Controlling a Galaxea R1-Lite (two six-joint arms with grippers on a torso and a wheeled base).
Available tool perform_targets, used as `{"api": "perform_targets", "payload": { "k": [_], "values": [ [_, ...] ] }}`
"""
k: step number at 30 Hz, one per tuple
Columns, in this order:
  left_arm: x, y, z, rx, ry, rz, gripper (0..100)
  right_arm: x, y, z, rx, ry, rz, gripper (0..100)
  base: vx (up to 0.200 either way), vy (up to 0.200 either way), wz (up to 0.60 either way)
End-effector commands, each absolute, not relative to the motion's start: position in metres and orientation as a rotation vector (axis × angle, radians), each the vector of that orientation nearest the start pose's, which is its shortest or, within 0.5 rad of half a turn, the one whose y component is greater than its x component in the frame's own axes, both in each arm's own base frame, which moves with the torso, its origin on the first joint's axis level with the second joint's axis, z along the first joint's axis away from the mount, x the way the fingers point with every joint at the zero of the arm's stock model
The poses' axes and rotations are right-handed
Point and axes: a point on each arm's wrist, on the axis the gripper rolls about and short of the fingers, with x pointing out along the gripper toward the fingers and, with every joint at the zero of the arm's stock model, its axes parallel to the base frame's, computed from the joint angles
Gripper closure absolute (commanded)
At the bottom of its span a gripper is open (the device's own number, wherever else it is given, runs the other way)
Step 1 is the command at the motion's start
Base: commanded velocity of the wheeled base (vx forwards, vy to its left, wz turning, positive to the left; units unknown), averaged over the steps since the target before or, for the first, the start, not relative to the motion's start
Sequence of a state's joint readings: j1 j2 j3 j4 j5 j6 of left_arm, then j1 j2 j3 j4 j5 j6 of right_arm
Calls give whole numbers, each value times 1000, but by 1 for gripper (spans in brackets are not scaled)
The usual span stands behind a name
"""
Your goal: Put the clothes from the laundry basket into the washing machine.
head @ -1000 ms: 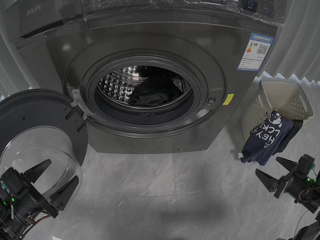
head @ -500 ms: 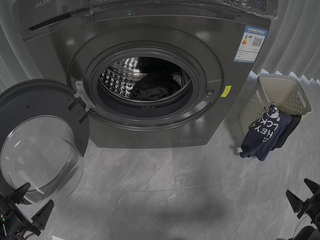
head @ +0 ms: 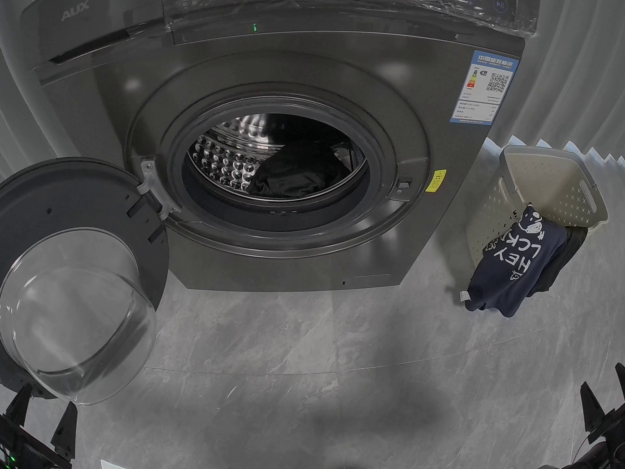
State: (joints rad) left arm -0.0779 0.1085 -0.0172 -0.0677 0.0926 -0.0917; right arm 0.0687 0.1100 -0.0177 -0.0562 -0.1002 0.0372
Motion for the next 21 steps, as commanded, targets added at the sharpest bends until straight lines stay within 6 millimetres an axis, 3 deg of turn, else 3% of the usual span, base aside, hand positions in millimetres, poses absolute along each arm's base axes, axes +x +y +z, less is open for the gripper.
{"api": "perform_targets", "payload": {
  "k": [1, 7, 8, 14, 15, 21],
  "values": [
    [-20, 1, 84, -47, -39, 90, 0, -21, -1, 82, -61, 5, -69, 0, 0, 0, 0],
    [-23, 2, 81, -44, -56, 95, 0, -24, -2, 83, -39, -44, -117, 0, 0, 0, 0],
    [-23, 1, 77, -37, -16, 63, 0, -24, -4, 82, -2, -41, -209, 0, 0, 0, 0],
    [-23, 1, 76, -28, -2, 44, 0, -24, -4, 81, 22, -48, -176, 0, 0, 0, 0],
    [-23, 1, 76, -29, -2, 43, 0, -23, -2, 80, 53, -35, -102, 0, 0, 0, 0],
    [-23, 1, 76, -25, -2, 43, 0, -23, -1, 79, 52, -31, -74, 0, 0, -200, 0]
  ]
}}
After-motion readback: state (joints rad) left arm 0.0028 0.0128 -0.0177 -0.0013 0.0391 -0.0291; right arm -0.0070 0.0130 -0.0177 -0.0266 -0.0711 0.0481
